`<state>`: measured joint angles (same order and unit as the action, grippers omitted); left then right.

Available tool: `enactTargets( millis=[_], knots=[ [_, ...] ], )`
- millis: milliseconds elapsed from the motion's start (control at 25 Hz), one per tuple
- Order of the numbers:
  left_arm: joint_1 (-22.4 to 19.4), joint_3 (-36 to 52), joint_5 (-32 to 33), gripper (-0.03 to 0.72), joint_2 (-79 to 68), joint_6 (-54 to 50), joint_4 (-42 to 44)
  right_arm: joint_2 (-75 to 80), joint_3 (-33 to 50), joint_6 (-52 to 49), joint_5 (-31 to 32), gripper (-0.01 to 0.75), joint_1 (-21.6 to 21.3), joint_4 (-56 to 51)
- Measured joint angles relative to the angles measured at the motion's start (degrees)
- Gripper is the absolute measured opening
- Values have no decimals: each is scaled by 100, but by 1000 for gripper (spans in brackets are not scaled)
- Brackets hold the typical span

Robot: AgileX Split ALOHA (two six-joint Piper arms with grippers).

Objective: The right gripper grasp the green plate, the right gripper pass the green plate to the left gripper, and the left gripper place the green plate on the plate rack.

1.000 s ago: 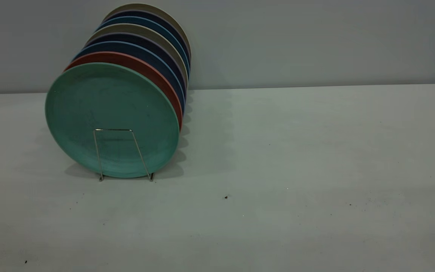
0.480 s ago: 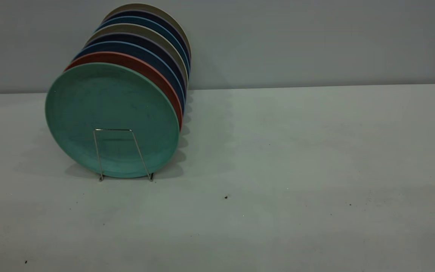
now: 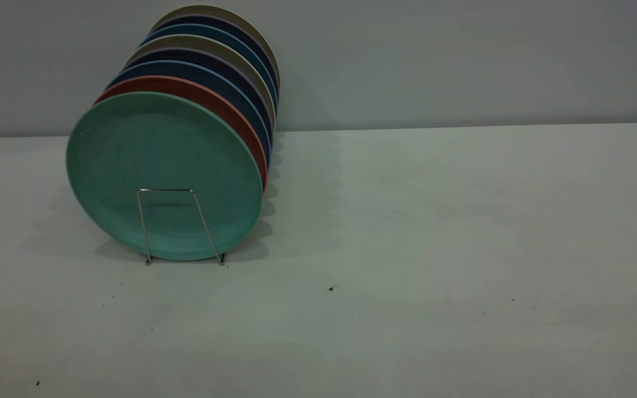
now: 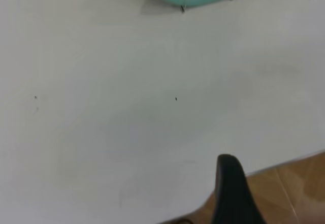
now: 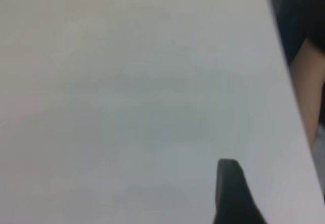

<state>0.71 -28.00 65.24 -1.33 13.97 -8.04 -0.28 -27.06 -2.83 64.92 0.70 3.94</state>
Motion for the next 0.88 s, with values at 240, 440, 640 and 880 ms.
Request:
enactTargets(
  millis=[240,440,640,880],
  knots=[
    [70,0,46,474,247,0,2,-71,0,0,15,439,-87,-12],
    [70,0,46,474,257,0,2,-71,0,0,15,439,-87,-18],
    [70,0,46,474,257,-5,2,-71,0,5,15,439,-87,-18],
    [70,0,46,474,257,-5,2,-71,0,5,15,439,-87,-18]
  ],
)
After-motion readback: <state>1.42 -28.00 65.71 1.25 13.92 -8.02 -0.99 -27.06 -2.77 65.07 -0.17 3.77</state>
